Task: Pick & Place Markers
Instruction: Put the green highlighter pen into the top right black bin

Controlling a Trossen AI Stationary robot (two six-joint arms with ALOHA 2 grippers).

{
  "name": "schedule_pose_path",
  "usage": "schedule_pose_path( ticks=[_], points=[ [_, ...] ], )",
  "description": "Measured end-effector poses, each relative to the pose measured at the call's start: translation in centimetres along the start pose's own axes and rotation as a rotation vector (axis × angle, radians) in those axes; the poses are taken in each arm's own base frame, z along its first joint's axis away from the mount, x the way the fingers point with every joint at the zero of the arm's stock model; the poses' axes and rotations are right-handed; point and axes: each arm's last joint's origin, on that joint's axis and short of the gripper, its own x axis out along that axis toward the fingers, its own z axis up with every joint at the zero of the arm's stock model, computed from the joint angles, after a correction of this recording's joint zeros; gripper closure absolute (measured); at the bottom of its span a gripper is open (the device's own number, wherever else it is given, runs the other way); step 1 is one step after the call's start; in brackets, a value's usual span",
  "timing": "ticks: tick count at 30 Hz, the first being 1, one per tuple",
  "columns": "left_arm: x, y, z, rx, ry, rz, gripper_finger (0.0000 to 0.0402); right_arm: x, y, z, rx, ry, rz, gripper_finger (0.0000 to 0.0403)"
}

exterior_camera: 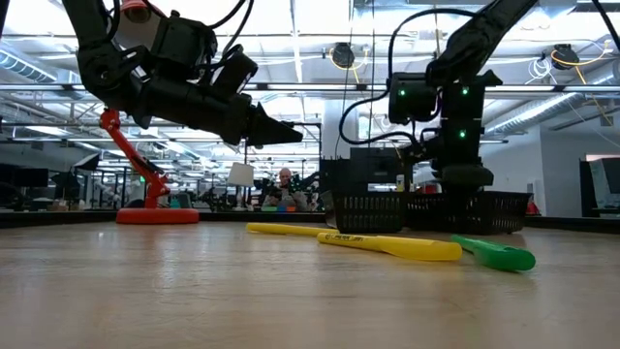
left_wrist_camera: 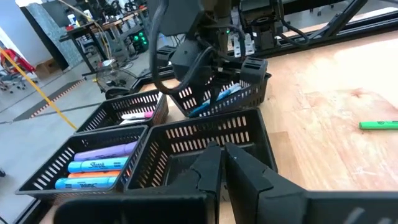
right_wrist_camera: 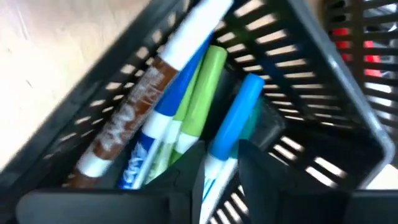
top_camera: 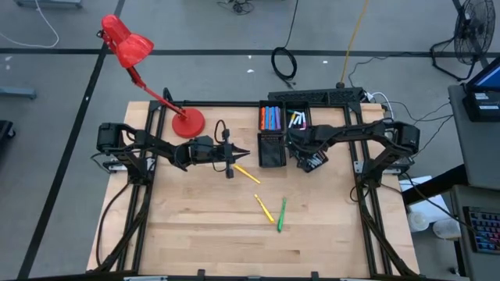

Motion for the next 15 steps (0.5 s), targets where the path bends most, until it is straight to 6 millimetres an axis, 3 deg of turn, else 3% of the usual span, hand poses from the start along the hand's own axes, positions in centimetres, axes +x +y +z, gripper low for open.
schedule_pose_path(
  ticks=[6,11,15],
  points=[
    [0.0,0.0,0.0,0.002,0.0,0.0,0.0376,0.2,-0.5,0.0,0.047,0.004,0.02,0.0326],
    [0.0,0.0,0.0,0.003,0.002,0.0,0.0376,1.9,-1.1,-0.2,0.175,0.064,0.255,0.0326],
    [0.0,0.0,-0.1,0.004,0.01,-0.003,0.0376,2.7,-0.8,-0.5,0.177,0.099,0.337,0.0326]
  ],
)
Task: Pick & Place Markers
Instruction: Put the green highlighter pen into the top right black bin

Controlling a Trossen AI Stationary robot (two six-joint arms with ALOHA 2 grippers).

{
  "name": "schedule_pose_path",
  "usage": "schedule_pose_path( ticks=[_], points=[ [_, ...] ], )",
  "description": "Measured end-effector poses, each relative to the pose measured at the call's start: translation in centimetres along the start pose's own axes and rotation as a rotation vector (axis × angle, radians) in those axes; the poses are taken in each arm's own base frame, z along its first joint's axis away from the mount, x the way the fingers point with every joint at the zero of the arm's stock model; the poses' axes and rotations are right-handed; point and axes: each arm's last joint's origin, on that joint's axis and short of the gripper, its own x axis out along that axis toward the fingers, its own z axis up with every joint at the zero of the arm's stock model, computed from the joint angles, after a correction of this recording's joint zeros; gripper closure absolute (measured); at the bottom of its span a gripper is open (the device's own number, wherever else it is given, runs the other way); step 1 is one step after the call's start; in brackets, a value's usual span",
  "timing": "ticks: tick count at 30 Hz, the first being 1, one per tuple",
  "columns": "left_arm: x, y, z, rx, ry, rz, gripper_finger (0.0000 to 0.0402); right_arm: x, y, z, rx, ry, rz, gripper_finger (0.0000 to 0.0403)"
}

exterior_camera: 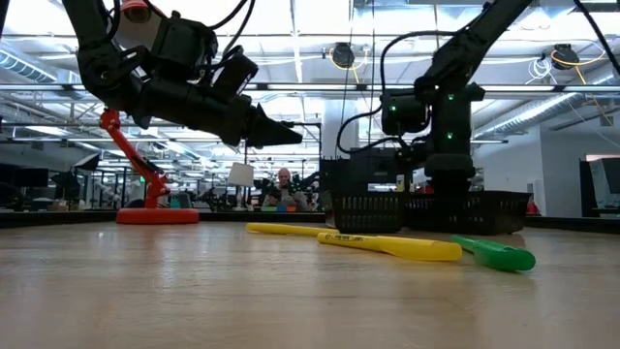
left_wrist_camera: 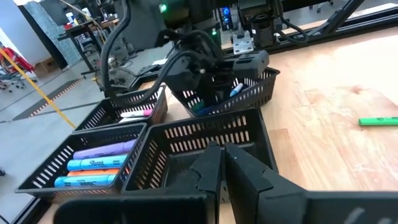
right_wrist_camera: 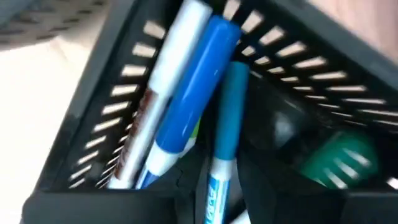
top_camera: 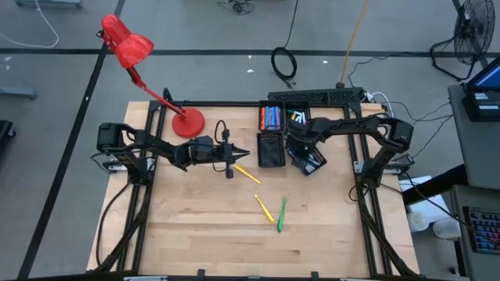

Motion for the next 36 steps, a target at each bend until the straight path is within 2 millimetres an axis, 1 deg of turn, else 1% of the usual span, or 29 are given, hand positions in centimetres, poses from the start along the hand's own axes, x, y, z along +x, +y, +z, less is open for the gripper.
schedule_pose_path(
  ticks=[4,6,12,18,21,23,26,29,32,36],
  points=[
    [0.0,0.0,-0.1,0.001,0.006,-0.002,0.0376,0.0,0.0,0.1,-0.011,-0.016,-0.041,0.0328],
    [0.0,0.0,-0.1,0.002,0.006,-0.002,0.0376,0.0,-0.1,0.1,-0.011,-0.014,-0.06,0.0336],
    [0.0,0.0,-0.1,0.002,0.011,-0.003,0.0376,0.0,-0.1,0.2,-0.012,-0.02,-0.068,0.0384],
    [0.0,0.0,-0.1,0.001,0.011,-0.003,0.0376,0.0,0.0,0.2,-0.022,-0.023,-0.05,0.0385],
    [0.0,0.0,-0.1,0.0,0.011,-0.003,0.0376,-1.0,0.0,0.5,-0.001,-0.071,-0.077,0.0385],
    [0.0,0.0,-0.1,0.0,0.01,-0.003,0.0376,-1.7,0.1,0.4,0.028,-0.098,-0.076,0.0371],
    [0.0,0.0,-0.1,-0.001,0.01,-0.003,0.0376,-3.3,0.2,0.4,0.085,-0.158,-0.078,0.0325],
    [0.0,0.0,-0.1,-0.003,0.01,-0.002,0.0376,-4.6,0.3,0.3,0.097,-0.219,-0.136,0.029],
    [0.0,0.0,-0.1,-0.004,0.01,-0.002,0.0376,-4.8,0.5,0.1,0.079,-0.221,-0.198,0.0275],
    [0.0,0.0,-0.1,-0.005,0.009,-0.002,0.0376,-4.6,0.5,0.2,0.016,-0.208,-0.204,0.0274]
  ],
)
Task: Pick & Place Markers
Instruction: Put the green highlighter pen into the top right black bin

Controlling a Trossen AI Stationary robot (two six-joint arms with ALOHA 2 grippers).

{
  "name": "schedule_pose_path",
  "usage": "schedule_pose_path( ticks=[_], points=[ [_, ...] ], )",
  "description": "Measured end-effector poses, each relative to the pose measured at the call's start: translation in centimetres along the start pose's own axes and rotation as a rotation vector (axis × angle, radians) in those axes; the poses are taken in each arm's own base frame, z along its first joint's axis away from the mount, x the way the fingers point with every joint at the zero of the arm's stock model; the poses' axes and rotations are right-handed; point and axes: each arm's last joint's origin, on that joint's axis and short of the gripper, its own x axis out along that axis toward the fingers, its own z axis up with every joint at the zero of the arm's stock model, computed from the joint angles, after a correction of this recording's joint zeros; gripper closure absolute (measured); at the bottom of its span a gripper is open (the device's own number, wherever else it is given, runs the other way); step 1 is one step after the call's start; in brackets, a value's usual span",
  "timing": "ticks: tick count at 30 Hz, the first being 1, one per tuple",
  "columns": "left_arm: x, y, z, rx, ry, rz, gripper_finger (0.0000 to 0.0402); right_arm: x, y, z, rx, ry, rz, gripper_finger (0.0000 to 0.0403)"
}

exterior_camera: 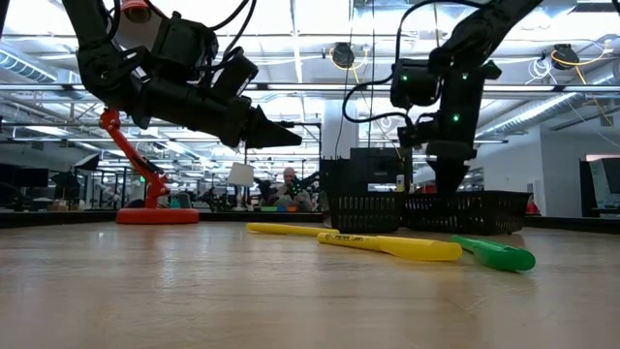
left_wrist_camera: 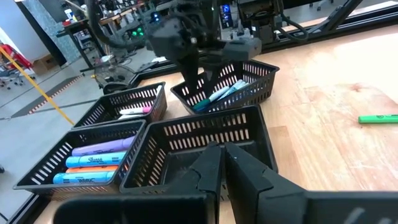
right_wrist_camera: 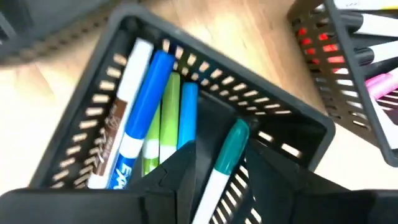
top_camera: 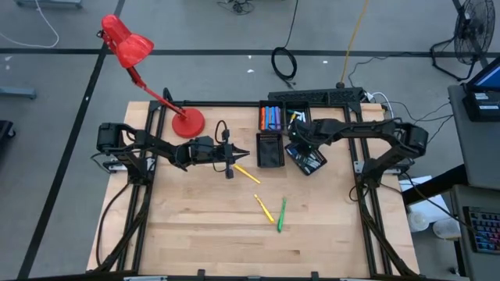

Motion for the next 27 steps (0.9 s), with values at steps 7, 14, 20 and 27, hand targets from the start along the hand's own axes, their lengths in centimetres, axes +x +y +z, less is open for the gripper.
schedule_pose_path(
  ticks=[7,14,20,27],
  points=[
    [0.0,0.0,0.0,-0.01,0.003,-0.001,0.0376,1.7,-0.1,-0.1,-0.021,0.076,-0.056,0.0307],
    [0.0,0.0,-0.1,-0.023,0.01,-0.002,0.0376,4.3,0.4,-0.4,-0.03,0.199,0.007,0.0323],
    [0.0,0.0,-0.1,-0.023,0.01,-0.003,0.0376,4.5,0.6,-0.4,0.023,0.213,0.139,0.0317],
    [0.0,0.0,-0.1,-0.022,0.009,-0.002,0.0376,3.5,0.6,0.0,0.069,0.152,0.286,0.0315]
  ],
)
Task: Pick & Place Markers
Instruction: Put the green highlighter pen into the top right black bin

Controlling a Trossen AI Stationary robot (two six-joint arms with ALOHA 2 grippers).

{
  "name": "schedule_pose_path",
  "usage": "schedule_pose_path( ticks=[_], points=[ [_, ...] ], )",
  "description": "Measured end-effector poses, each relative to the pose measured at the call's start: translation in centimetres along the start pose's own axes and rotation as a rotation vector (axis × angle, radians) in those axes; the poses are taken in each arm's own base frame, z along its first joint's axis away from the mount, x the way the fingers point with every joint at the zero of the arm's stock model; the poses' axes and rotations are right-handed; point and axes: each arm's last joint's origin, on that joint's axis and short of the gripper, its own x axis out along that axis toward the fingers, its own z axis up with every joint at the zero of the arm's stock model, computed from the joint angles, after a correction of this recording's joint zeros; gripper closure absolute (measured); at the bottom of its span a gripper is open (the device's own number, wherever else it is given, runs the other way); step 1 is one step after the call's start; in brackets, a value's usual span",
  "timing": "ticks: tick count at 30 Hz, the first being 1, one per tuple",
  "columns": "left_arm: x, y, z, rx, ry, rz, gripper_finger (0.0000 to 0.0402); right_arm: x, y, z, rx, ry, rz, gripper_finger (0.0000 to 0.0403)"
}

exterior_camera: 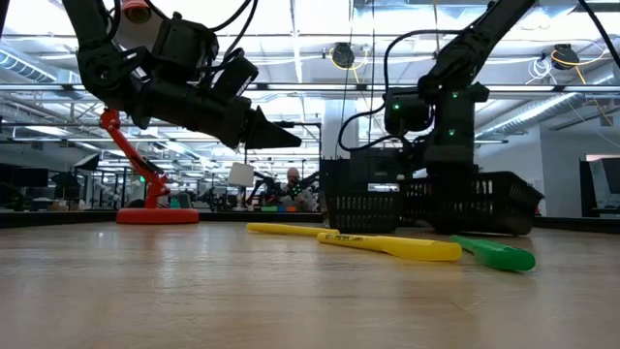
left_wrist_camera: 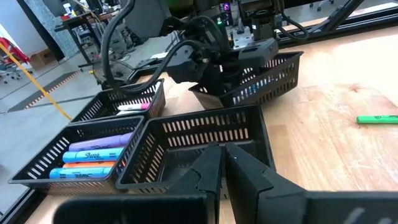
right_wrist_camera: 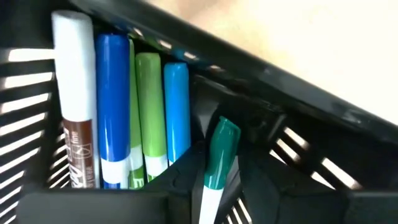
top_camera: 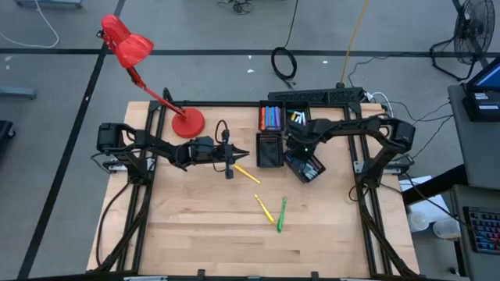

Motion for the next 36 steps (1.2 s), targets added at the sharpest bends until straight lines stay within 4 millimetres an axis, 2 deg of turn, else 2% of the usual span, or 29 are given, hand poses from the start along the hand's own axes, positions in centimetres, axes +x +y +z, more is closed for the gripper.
schedule_pose_path(
  ticks=[7,14,23,36],
  points=[
    [0.0,0.0,0.0,0.0,0.001,0.0,0.0376,-0.1,0.0,0.1,-0.004,-0.018,-0.02,0.0324],
    [0.0,0.0,-0.2,0.001,0.016,-0.004,0.0376,0.0,0.2,0.2,-0.069,-0.041,-0.158,0.0377],
    [0.0,-0.1,-0.2,0.001,0.021,-0.006,0.0376,0.1,0.8,0.2,-0.1,-0.048,-0.168,0.0377],
    [0.0,-0.1,-0.2,0.001,0.021,-0.006,0.0376,-2.4,1.3,0.0,-0.1,-0.154,-0.148,0.0377]
  ],
)
